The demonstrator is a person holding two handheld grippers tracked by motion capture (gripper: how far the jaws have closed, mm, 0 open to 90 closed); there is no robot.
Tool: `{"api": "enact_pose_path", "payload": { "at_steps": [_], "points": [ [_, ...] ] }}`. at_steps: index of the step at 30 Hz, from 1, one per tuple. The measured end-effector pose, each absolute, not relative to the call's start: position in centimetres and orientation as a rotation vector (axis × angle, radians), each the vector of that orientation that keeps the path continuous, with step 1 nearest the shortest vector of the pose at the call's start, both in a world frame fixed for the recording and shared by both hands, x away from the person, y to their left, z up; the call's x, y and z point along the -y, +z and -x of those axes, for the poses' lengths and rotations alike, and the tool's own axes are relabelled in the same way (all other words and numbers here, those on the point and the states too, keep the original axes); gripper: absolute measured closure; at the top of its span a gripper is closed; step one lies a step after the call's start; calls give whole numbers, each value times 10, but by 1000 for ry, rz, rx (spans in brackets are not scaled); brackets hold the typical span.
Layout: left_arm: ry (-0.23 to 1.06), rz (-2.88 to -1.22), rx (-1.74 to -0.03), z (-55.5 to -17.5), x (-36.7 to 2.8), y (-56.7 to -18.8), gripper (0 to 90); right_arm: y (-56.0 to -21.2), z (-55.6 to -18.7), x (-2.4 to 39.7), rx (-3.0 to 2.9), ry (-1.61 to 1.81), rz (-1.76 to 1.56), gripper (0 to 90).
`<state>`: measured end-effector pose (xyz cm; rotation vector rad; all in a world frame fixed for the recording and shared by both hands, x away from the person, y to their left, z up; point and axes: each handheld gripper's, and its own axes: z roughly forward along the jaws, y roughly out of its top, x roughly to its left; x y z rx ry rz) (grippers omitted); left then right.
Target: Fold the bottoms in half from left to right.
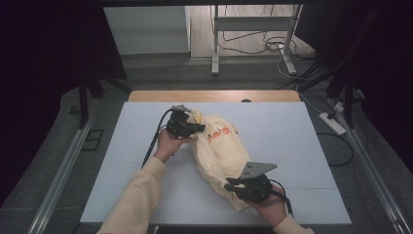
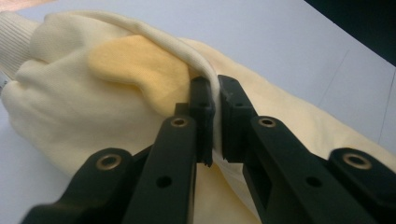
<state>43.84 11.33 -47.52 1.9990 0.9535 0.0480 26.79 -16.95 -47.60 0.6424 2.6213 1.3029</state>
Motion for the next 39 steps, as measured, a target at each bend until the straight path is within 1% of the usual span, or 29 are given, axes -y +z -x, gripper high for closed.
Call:
{"api": "enact_pose_path", "payload": {
  "at_steps": [24, 27, 39],
  "points": [
    [33, -2024, -934, -443, -86, -481, 842, -478, -263, 190, -2619, 1289, -690, 778],
    [32, -2027, -935, -444, -83, -481, 842, -478, -264, 193, -2619, 1290, -704, 796],
    [31, -2034, -940, -448, -75, -484, 841, -478, -265, 201, -2613, 1288, -735, 811]
  ]
}}
